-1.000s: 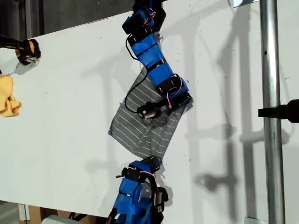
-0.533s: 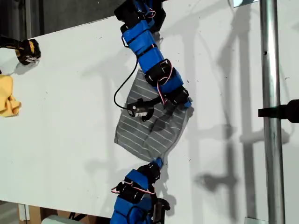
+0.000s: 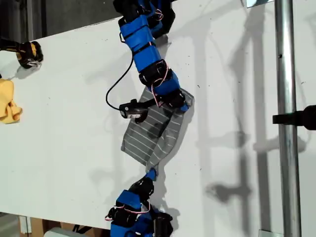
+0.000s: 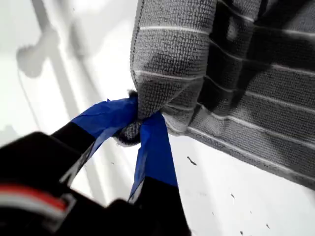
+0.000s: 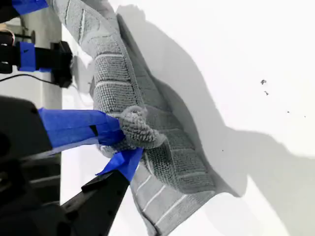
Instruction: Grasp corners of a towel and fold twice.
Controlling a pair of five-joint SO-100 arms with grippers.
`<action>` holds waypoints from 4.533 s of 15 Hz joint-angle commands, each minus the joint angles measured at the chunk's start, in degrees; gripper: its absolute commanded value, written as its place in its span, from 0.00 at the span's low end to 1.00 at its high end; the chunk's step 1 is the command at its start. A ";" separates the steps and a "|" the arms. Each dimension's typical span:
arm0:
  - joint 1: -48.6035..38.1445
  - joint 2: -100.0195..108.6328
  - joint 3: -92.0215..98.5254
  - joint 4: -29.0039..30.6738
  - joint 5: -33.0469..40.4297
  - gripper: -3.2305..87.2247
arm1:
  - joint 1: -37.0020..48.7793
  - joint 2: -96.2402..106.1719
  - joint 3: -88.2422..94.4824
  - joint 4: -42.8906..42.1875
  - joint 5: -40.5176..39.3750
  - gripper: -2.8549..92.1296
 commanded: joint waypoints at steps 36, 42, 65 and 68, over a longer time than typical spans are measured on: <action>-21.97 -49.57 -37.18 3.69 17.75 0.02 | 17.23 24.08 34.89 6.50 3.52 0.03; -23.38 -52.82 -35.07 5.80 17.75 0.02 | 15.03 13.97 37.00 2.72 7.91 0.04; -23.03 -44.65 -40.17 21.80 15.82 0.26 | 25.49 55.46 43.86 22.76 3.60 0.39; -23.03 -46.85 -41.40 24.70 15.82 0.15 | 25.31 55.46 44.12 21.97 3.34 0.39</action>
